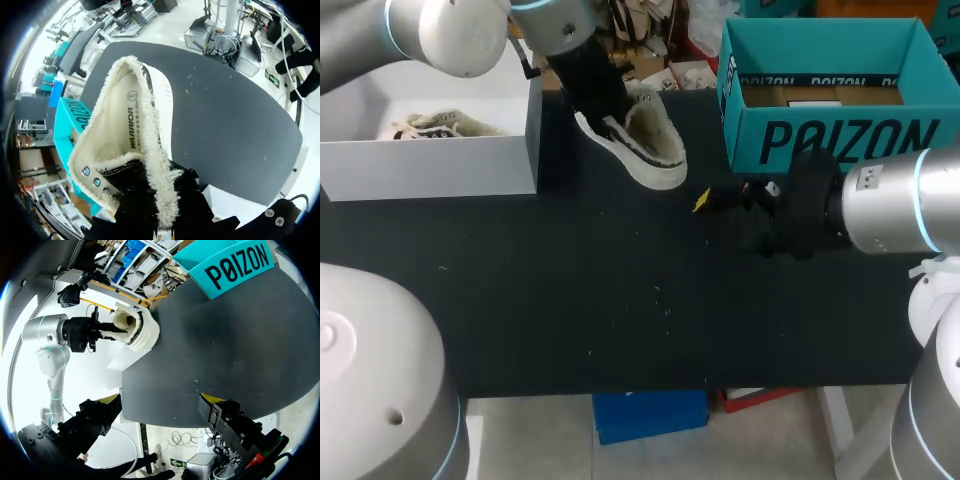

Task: Take the shoe out of the shoebox, open the shoe tongue, remove and reinsert the insole, then place the shoe into the shoebox

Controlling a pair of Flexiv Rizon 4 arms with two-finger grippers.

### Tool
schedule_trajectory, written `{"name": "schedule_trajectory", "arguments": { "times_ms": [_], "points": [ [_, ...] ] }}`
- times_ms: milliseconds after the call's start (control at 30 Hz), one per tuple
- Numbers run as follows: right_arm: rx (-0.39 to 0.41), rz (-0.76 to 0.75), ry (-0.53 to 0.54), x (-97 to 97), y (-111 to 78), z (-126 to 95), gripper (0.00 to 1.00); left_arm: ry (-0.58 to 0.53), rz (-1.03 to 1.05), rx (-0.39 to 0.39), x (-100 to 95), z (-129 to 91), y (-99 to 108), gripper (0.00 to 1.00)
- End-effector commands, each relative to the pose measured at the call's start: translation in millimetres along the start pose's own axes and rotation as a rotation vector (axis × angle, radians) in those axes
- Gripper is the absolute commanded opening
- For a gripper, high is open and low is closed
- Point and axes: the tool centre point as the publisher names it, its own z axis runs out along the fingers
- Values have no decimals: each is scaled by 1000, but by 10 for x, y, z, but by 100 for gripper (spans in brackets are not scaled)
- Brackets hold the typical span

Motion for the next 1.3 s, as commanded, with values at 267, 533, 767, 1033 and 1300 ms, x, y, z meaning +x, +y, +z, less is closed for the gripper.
{"name": "schedule_trajectory", "arguments": {
  "times_ms": [267, 533, 767, 1033, 1300],
  "points": [
    [-2, 0, -3, 7, -7, 3, 100, -47, -577, -132, 68, -473, -79, 0],
    [-2, 0, -3, 7, -7, 3, 100, -88, -783, -176, 171, -573, 257, 0],
    [-2, 0, -3, 7, -7, 3, 100, -87, -826, -218, 338, -654, 663, 0],
    [-2, 0, -3, 7, -7, 3, 100, -74, -843, -252, 577, -749, 1133, 0],
    [-2, 0, -3, 7, -7, 3, 100, -47, -876, -300, 980, -820, 1728, 0]
  ]
}}
